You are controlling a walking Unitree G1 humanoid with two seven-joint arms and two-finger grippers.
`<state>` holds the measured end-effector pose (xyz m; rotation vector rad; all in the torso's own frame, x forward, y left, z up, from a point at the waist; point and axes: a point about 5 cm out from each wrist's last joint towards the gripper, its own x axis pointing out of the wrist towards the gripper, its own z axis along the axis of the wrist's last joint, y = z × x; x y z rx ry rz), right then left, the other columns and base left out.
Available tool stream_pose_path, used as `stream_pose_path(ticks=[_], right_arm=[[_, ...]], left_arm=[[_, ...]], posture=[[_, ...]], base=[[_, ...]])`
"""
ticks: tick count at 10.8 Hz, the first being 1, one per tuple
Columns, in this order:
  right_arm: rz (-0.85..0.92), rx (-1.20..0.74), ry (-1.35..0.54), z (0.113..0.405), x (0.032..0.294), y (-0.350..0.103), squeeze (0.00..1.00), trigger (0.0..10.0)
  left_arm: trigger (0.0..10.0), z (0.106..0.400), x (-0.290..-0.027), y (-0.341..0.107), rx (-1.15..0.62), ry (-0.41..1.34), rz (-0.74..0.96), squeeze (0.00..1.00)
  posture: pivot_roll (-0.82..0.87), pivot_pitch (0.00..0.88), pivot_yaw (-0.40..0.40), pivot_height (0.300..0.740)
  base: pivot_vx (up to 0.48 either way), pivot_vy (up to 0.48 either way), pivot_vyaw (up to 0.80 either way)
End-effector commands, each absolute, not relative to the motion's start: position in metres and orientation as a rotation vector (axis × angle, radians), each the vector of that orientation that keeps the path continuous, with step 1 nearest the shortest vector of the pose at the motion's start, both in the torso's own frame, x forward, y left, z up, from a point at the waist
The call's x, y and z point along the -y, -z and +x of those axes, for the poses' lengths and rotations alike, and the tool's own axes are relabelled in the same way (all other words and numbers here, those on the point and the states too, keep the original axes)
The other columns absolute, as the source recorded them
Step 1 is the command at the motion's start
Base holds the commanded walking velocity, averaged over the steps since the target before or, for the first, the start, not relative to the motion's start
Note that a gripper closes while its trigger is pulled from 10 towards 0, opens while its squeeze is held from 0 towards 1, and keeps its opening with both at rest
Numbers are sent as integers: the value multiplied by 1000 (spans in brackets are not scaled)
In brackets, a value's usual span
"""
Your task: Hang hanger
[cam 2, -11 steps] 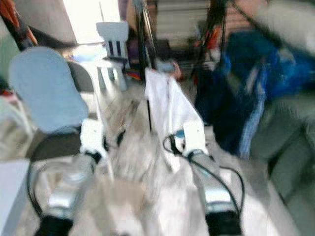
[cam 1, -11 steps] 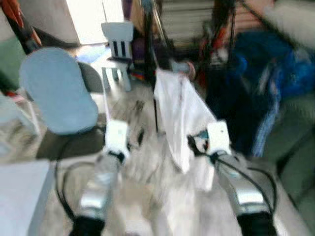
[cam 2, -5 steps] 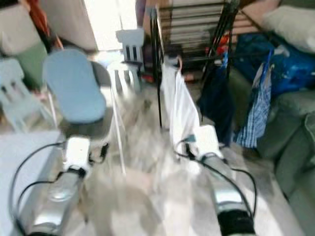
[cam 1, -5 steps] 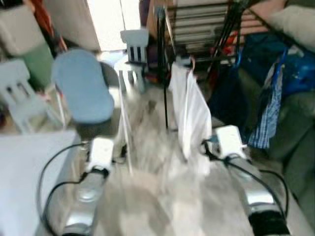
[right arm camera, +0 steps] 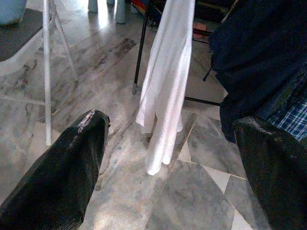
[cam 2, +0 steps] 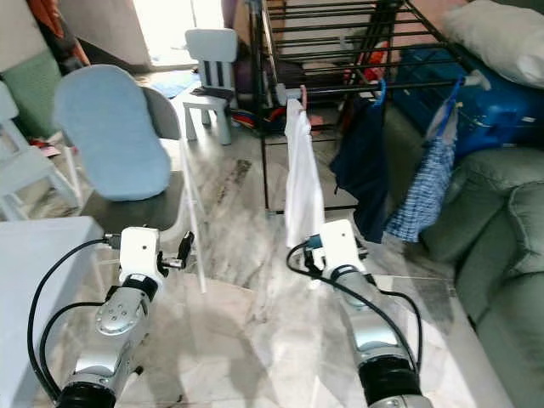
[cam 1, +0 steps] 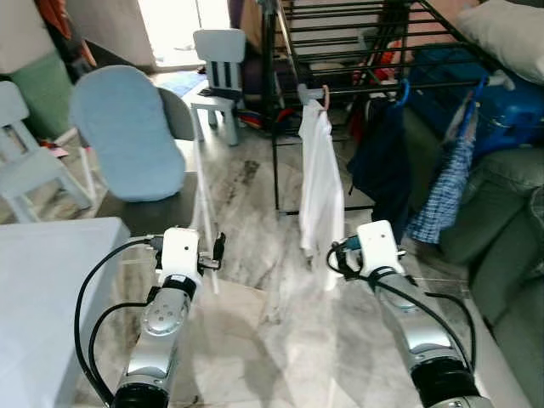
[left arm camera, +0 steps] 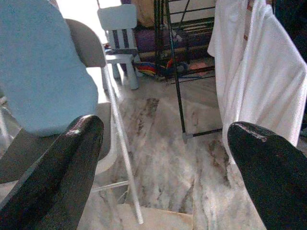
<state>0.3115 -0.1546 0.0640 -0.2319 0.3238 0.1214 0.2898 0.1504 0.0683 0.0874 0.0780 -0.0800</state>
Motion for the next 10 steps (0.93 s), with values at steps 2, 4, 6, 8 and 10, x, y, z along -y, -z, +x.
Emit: stream_pose_path(ticks=[2,4,6,8,10], right_arm=[[-237,-324,-121,312,155,-62,0,10000],[-244,-336,-127,309,157,-58,0,10000],[-245,-341,-124,308,160,-57,0,10000],[-244,-346,-124,307,161,-56,0,10000],[-224,-336,-131,306,160,-55,0,10000]], left_arm=[[10000,288,-146,-67,-75,76,73,0],[10000,284,-144,-62,-85,80,66,0],[10000,284,-146,-60,-90,75,69,0],[10000,284,-148,-60,-87,68,75,0],[10000,286,-158,-57,-97,-50,146,0]], posture=[[-139,0,33,740],[-143,0,30,740],[-150,0,34,740],[-152,0,35,740],[-149,0,30,740]], base=[[0,-330,0],[0,-343,0],[0,-354,0],[0,-358,0],[0,0,0]])
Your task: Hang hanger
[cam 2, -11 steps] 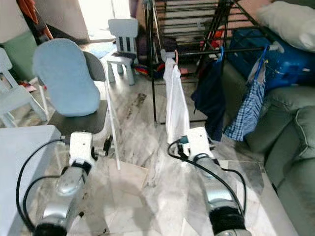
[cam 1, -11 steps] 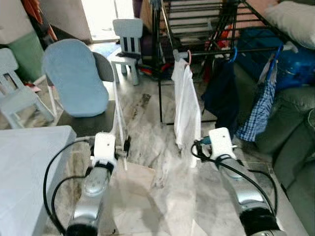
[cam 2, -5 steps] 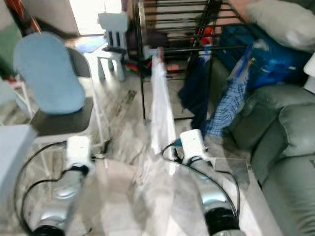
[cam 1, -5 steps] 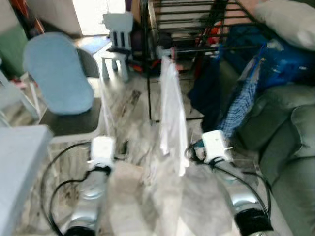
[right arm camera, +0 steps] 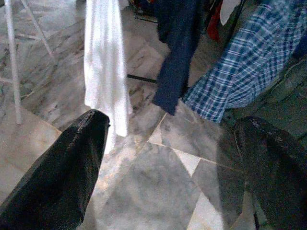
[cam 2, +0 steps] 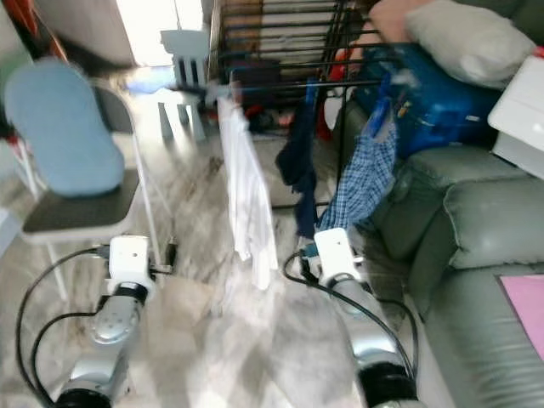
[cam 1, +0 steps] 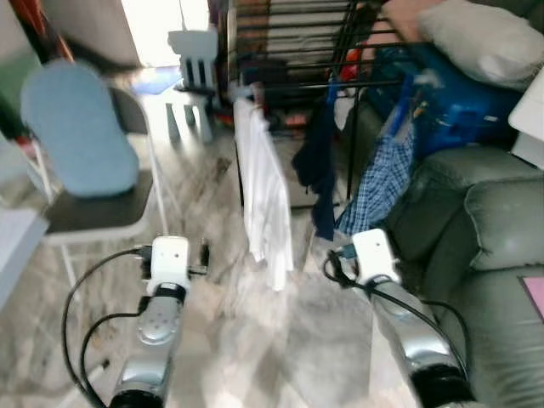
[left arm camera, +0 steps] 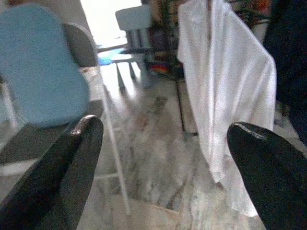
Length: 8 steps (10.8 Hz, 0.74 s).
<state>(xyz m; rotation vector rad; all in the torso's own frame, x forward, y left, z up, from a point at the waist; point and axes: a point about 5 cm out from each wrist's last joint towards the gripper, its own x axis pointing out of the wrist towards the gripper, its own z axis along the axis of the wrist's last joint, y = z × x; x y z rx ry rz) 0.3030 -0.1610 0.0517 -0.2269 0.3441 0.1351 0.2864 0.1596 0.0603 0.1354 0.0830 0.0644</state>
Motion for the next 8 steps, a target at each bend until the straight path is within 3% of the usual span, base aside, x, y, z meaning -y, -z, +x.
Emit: stream_pose_path(ticks=[1,3,5,8], right_arm=[[-217,-308,-149,305,157,-57,0,10000],[-216,-320,-163,302,155,-54,0,10000],[-243,-325,-227,303,152,-54,0,10000],[-233,-278,-196,311,151,-62,0,10000]], left_arm=[[10000,282,-164,-54,-107,-81,159,0],[10000,276,-164,-49,-118,-87,176,0],[10000,274,-166,-48,-118,-139,176,0],[10000,264,-176,-54,-64,-107,274,0]], posture=[[-150,0,30,740],[-139,0,5,740],[-94,0,-71,740],[-77,0,-55,740]], base=[[0,0,0],[0,0,0],[0,0,0],[0,0,0]])
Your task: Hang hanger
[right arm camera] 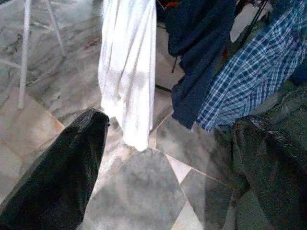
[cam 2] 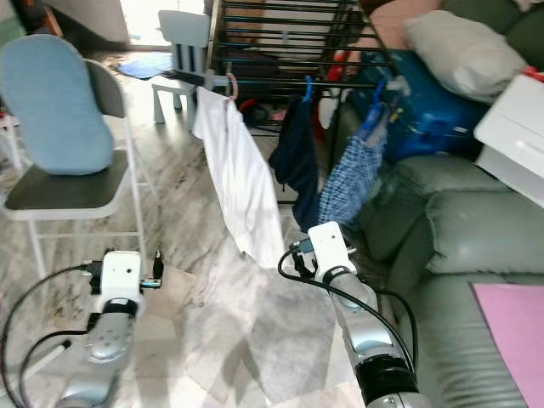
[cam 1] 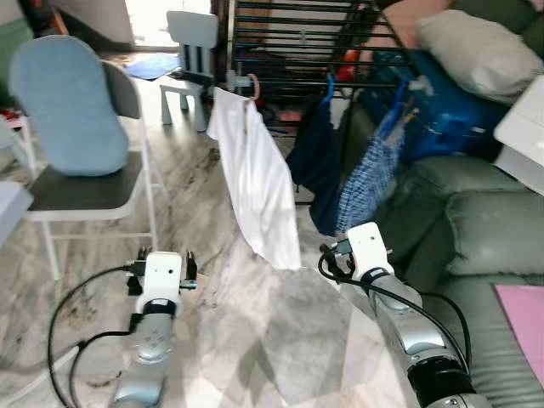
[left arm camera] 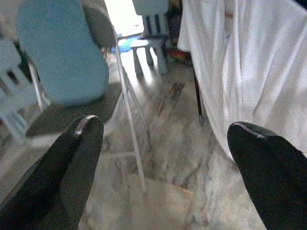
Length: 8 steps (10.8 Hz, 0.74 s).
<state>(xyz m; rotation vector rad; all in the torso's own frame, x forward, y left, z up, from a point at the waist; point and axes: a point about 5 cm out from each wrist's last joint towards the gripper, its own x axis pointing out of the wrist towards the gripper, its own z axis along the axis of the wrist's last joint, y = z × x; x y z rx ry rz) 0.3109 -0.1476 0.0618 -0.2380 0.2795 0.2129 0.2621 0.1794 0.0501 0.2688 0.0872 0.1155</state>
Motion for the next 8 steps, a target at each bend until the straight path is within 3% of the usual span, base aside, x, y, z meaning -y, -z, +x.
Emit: stream_pose_path(ticks=[1,3,8], right_arm=[[-224,-270,-182,310,151,-62,0,10000],[-158,-237,-128,293,160,-61,0,10000],[-113,-203,-33,252,184,-69,0,10000]], left_arm=[[10000,262,-177,-56,-53,-79,280,0],[10000,250,-187,-69,0,9,405,0],[10000,225,-200,-67,-57,16,379,0]], posture=[[-79,0,-51,740],[-100,0,-12,740],[-133,0,22,740]], base=[[0,0,0],[0,0,0],[0,0,0]])
